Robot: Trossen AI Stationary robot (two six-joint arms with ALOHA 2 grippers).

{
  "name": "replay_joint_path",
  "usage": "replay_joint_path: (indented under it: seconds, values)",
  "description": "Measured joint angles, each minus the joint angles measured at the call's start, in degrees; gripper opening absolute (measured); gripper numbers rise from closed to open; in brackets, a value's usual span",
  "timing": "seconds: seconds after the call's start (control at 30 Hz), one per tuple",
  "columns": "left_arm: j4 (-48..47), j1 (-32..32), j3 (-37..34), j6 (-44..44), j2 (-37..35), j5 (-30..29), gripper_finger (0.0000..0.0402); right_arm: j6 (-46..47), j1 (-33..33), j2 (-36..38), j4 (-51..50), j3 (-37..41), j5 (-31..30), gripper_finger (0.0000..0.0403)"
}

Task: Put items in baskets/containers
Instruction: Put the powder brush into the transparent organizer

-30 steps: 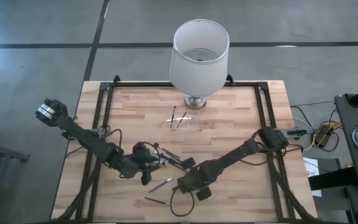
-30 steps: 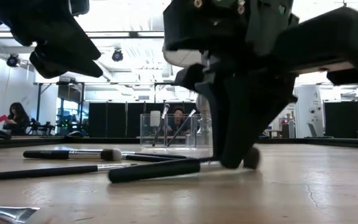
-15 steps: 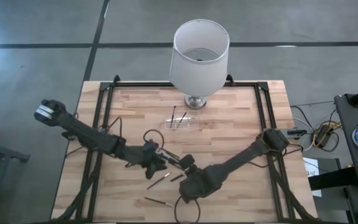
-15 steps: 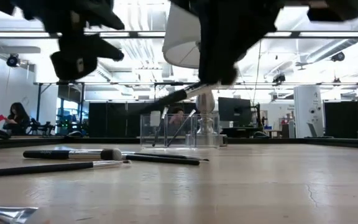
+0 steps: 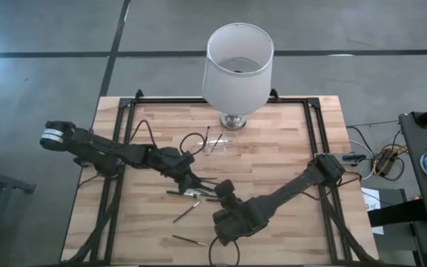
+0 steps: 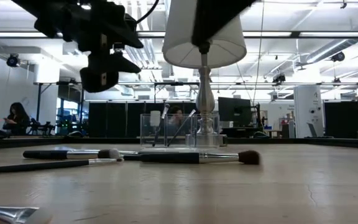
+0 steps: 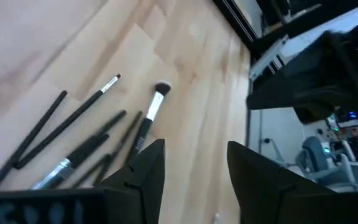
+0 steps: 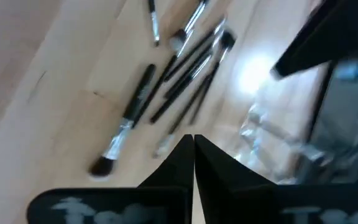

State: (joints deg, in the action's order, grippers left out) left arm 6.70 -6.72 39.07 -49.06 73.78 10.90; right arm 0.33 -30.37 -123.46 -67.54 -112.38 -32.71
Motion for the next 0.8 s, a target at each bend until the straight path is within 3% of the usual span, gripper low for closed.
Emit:
replay_joint_path:
  seconds: [0.13,0.2,0.3,0.43,0.6,0.7,0.8]
  values:
    - [0.1,-0.5,0.0,4.1,0.3,-0.3,0.0165,16.9,0.0,0.2,1.9,4.9,9.9,0.0008]
    - [-0.1,-1.3,0.0,7.2,1.0,-0.3,0.0165,20.2,-0.5,0.5,4.9,8.1,12.0,0.0008]
    - [-0.2,-1.9,0.0,8.9,3.3,-0.1,0.0165,20.9,-1.4,1.9,8.2,11.9,10.3,0.0010]
    - [-0.2,-2.9,0.0,7.7,7.3,-0.4,0.0165,24.5,-0.1,4.6,7.8,15.9,12.8,0.0036]
    - [2.3,-4.0,0.0,7.1,12.6,-1.1,0.0165,25.9,3.6,9.0,15.1,21.3,14.7,0.0101]
    - [5.2,-4.0,0.5,7.1,15.3,-1.4,0.0165,23.3,6.1,10.5,22.1,24.0,20.6,0.0142]
    - [6.8,-4.0,1.2,7.2,17.4,-1.4,0.0165,18.0,6.9,10.5,26.3,25.9,22.1,0.0174]
